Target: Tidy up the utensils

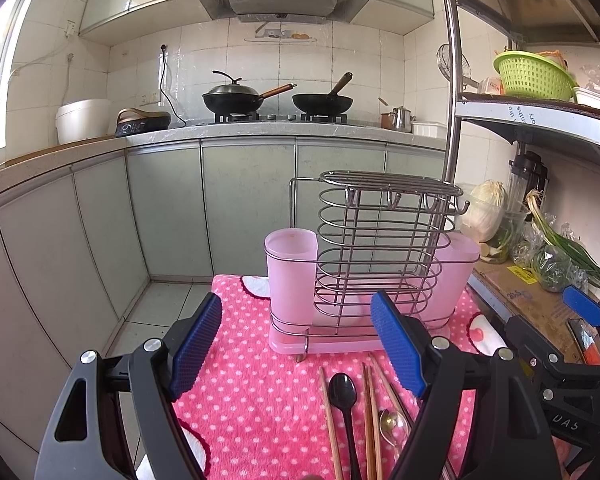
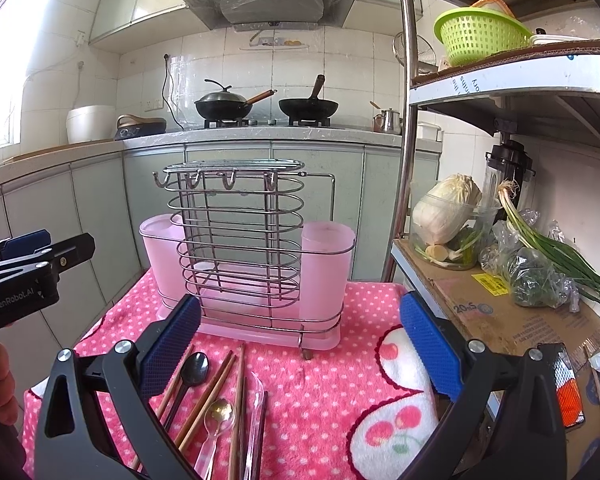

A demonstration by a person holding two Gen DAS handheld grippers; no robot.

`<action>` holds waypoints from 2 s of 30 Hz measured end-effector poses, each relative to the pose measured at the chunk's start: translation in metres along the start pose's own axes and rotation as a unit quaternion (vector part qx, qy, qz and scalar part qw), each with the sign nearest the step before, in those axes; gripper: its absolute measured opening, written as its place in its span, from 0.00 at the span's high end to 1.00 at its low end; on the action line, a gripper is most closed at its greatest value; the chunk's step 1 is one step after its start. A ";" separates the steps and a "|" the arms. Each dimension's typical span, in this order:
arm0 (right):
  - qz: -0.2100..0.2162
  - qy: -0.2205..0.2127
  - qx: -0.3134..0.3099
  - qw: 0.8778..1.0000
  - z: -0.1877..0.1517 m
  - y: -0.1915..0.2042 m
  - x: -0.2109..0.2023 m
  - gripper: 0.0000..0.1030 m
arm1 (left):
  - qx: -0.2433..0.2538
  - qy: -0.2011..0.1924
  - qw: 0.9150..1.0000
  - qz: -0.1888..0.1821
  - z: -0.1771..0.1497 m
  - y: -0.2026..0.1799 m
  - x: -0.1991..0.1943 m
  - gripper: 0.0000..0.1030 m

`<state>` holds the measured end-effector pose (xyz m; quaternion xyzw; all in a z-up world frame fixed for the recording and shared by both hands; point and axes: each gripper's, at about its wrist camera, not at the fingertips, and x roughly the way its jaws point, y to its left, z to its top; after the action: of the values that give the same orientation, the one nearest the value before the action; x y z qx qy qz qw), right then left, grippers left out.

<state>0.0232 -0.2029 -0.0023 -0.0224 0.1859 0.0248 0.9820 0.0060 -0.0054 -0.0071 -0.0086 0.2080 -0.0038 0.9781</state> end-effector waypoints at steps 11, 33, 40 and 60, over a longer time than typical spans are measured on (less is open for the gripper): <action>0.010 0.058 0.043 0.997 -0.007 -0.028 0.022 0.03 | -0.019 0.088 0.995 -0.039 -0.008 0.018 0.032 0.27; 0.119 0.228 0.128 0.958 -0.048 -0.053 0.084 0.42 | -0.016 0.400 0.911 -0.104 -0.077 -0.009 0.161 0.80; 0.137 0.249 0.140 0.949 -0.054 -0.056 0.091 0.42 | 0.005 0.432 0.897 -0.093 -0.093 -0.025 0.181 0.82; 0.156 0.376 0.114 0.906 -0.084 -0.013 0.136 0.71 | -0.029 0.411 0.908 -0.073 -0.096 0.030 0.160 0.94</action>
<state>0.1201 -0.2152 -0.1296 0.1108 0.5445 0.1458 0.8186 0.1134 0.0210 -0.1601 -0.0502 0.5901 -0.0727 0.8025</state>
